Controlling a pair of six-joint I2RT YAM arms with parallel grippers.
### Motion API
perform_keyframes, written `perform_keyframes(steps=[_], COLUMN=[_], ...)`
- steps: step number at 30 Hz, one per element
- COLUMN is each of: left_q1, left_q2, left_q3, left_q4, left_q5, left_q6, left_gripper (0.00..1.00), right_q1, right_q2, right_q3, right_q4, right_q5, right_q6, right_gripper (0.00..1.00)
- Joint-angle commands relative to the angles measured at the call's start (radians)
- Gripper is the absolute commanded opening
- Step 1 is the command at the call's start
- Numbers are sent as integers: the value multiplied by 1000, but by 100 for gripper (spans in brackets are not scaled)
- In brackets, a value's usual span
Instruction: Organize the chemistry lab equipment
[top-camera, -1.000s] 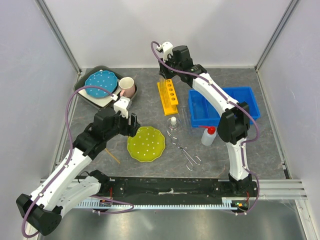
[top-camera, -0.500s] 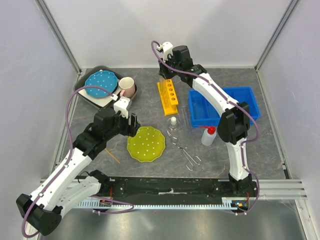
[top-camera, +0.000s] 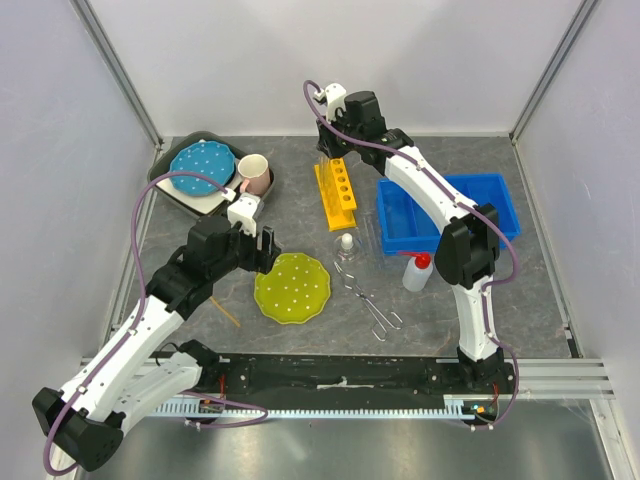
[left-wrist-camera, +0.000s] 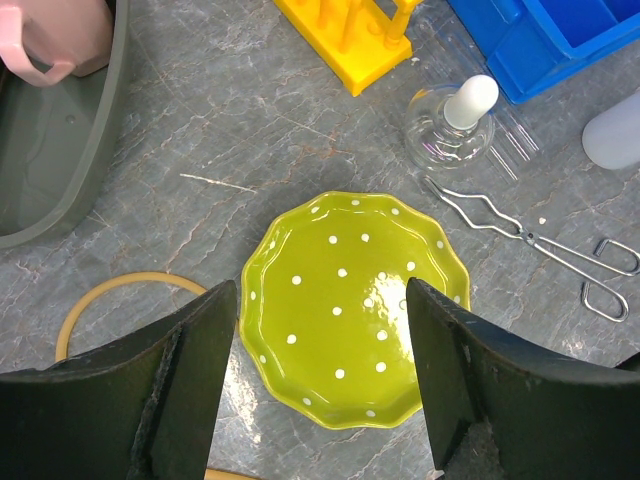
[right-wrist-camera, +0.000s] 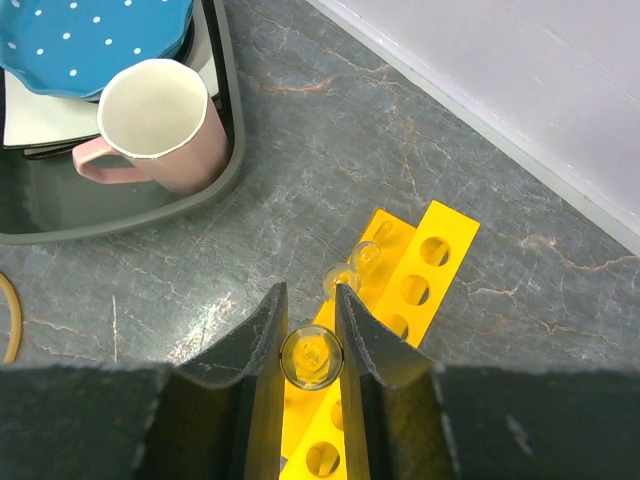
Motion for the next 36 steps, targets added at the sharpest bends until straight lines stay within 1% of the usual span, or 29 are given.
perform_keyframes(steps=[1,15,26,29,30,36], left_q1=[2,2,2,2,2,2], left_q2=[-9,-10,-15,-17,-17,-20], left_q3=[-7,-9,-10,-10,-9,-10], left_q4=[39,41,41,41,40,39], left_q5=[-4,-6,-4,-6,-4,-6], left_q6=[38,38,38,38,38,38], left_gripper=[75,75,75,75,75,75], right_q1=[3,2,2,2,2,2], right_q2=[20,55,56,47,43,-2], right_q3=[34,5,-64,-81,-86,-109], right_q4=[39,51,82,85,85,85], right_q5=[-21,0,-3,-3,-6,-18], right_q6=[17,-2,-2,-5,-6,-5], right_gripper=[21,22,28,31,34,43])
